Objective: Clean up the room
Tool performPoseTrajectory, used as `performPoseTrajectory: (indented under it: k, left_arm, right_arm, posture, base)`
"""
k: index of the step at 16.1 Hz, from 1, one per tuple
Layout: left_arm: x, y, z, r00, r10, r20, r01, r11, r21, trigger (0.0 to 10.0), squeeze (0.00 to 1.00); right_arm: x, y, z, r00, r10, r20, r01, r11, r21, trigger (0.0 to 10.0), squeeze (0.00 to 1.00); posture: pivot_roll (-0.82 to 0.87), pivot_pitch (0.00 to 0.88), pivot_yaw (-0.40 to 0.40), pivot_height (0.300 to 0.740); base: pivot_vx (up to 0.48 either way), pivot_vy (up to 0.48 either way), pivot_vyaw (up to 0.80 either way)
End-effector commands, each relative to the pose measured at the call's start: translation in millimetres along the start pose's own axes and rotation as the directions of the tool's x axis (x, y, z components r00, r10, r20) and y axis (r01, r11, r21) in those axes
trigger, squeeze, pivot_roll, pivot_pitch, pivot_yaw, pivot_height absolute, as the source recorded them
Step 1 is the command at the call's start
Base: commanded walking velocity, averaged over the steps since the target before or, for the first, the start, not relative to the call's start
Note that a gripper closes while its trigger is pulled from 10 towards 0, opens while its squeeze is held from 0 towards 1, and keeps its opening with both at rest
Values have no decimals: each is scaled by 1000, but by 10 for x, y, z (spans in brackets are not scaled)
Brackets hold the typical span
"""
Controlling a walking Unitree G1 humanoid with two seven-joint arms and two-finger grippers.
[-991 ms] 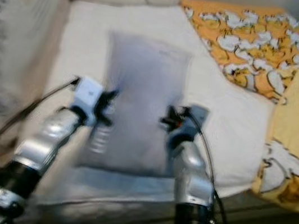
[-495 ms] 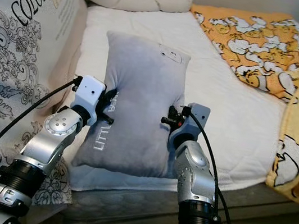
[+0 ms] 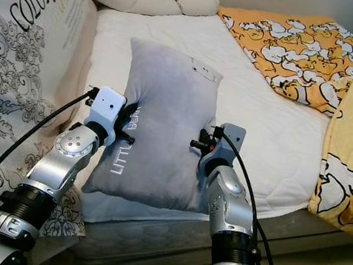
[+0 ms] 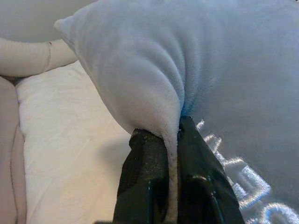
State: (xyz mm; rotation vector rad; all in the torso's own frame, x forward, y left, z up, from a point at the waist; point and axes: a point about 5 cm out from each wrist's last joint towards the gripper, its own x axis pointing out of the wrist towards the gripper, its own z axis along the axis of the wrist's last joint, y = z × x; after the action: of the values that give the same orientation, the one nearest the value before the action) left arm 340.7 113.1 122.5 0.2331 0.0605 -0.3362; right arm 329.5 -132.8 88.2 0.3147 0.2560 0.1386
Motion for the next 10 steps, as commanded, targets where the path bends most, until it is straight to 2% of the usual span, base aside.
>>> performPoseTrajectory:
  k: [1,6,8,10]
  left_arm:
    - [29,98,110,998,46,44,-47,999,21,10000,0]
    - [41,104,108,998,50,45,-50,999,5,10000,0]
    - [28,98,109,998,17,54,-15,999,-38,10000,0]
    - [28,100,109,998,15,53,-13,999,-45,10000,0]
  right_arm:
    - [1,-86,106,998,-35,44,36,999,-21,10000,0]
    - [10,-64,115,998,-23,51,25,999,-29,10000,0]
    - [9,21,132,997,52,55,-48,995,-83,10000,0]
    - [12,52,124,996,71,50,-67,994,-92,10000,0]
  posture:
    - [1,0,36,740]
    - [-1,0,38,740]
    - [1,0,35,740]
    - [4,0,32,740]
  base:
    - [0,0,0]
    - [0,0,0]
    - [0,0,800]
    - [0,0,800]
